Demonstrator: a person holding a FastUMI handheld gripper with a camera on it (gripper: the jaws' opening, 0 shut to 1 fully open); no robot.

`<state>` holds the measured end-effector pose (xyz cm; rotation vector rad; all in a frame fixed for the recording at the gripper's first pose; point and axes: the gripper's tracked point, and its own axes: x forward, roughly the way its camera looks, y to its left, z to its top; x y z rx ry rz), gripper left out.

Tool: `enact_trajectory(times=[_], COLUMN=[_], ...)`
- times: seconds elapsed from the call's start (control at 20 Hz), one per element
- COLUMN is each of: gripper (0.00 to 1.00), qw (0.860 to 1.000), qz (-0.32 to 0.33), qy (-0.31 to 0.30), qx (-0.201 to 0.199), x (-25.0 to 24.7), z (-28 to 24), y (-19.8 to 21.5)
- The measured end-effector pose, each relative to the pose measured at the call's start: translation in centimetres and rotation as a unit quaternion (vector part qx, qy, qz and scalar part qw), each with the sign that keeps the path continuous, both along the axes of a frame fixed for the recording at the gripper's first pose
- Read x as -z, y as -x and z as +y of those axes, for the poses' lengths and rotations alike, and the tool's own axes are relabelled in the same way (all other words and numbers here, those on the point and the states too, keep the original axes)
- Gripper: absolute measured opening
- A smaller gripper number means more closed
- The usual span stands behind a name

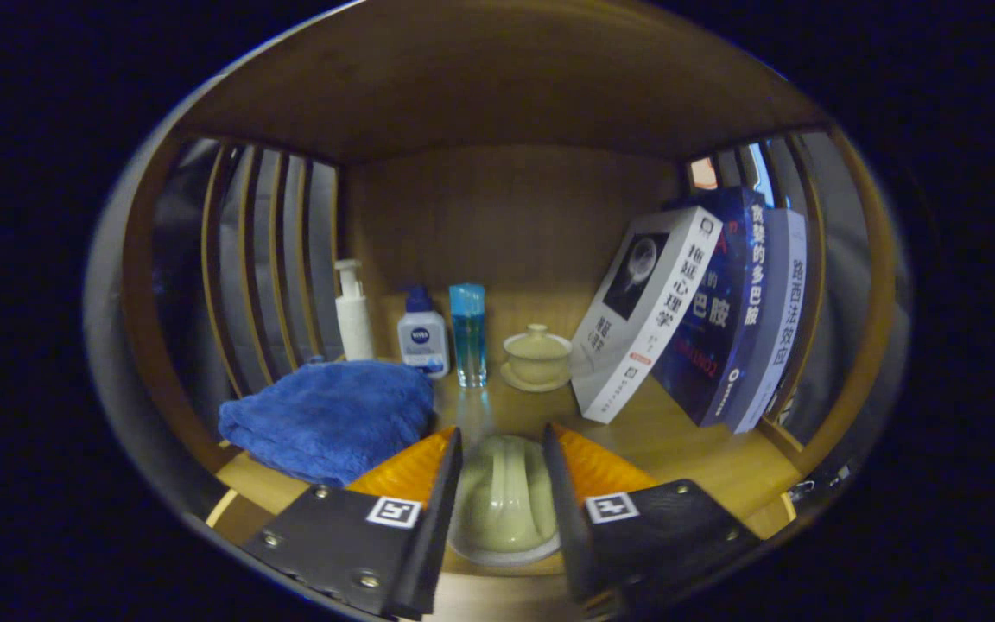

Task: Pull open the drawer, take out the items inside it, and place them on the countertop above the cabinet.

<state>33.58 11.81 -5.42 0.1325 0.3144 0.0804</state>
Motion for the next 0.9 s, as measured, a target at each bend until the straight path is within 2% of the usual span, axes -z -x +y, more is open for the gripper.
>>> enact_trajectory(times=[0.05, 0.25, 0.55, 0.75, 0.9], gripper=[0.59, 0.59, 0.59, 0.59, 0.59], qw=[1.0, 0.999, 0.998, 0.997, 0.997], qz=[-0.007, -0.031, -0.065, -0.076, -0.07], qy=[-0.007, -0.019, -0.011, 0.005, 0.008], qx=[-0.002, -0.003, -0.009, -0.013, -0.007], x=[-0.8, -3.8, -6.8, -7.1, -5.5], z=[-0.1, -1.5, -3.4, -3.9, -4.0], y=[0.5, 3.4, 10.4, 15.6, 19.3])
